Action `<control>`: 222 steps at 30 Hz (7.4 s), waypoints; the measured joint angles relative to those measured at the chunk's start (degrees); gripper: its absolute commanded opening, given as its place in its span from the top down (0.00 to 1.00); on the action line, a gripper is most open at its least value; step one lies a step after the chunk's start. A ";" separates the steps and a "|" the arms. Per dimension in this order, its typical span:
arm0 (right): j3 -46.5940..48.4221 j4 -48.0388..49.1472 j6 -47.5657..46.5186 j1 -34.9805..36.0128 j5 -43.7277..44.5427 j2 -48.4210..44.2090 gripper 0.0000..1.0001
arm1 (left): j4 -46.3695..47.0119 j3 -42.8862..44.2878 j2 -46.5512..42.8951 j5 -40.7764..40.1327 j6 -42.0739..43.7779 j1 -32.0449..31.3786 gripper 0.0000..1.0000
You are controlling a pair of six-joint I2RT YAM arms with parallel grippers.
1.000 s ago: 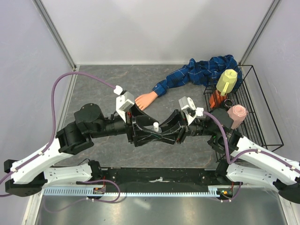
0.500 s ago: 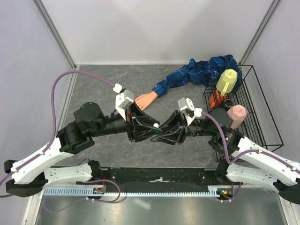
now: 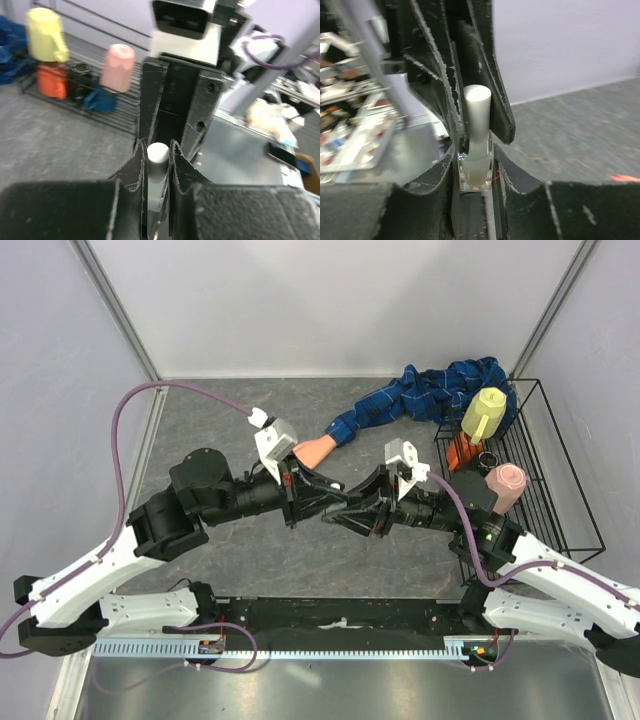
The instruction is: Paint the nails
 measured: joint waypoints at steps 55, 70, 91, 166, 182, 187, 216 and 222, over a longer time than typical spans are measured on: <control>-0.37 3.02 -2.23 -1.09 -13.84 1.99 1.00 | 12.87 -10.14 -3.34 23.43 -6.86 9.42 0.72; 3.54 -6.78 -7.06 -1.49 7.32 3.41 1.00 | 7.13 -6.86 -1.79 5.03 -0.92 9.44 0.98; 1.44 -6.40 -20.41 4.63 38.32 5.38 1.00 | -2.38 3.41 9.64 -25.16 -6.56 4.96 0.17; 2.16 -13.31 -14.47 -1.14 20.20 -0.35 1.00 | -0.33 -0.61 -2.58 -1.70 -10.82 14.03 0.14; 2.12 -7.82 -4.24 -2.78 -8.92 1.46 1.00 | 14.75 -11.02 -5.64 26.21 -9.97 15.50 0.25; 2.12 -5.27 -2.97 -3.39 -11.98 1.64 1.00 | 17.81 -11.28 -3.58 29.68 -10.69 15.56 0.40; 10.03 -2.51 -22.29 2.10 41.94 18.05 1.00 | -10.40 12.55 14.21 -33.59 -6.80 8.20 0.98; 8.33 -2.08 -26.10 1.66 43.39 15.98 1.00 | -13.38 17.14 17.99 -35.17 -10.97 7.45 0.42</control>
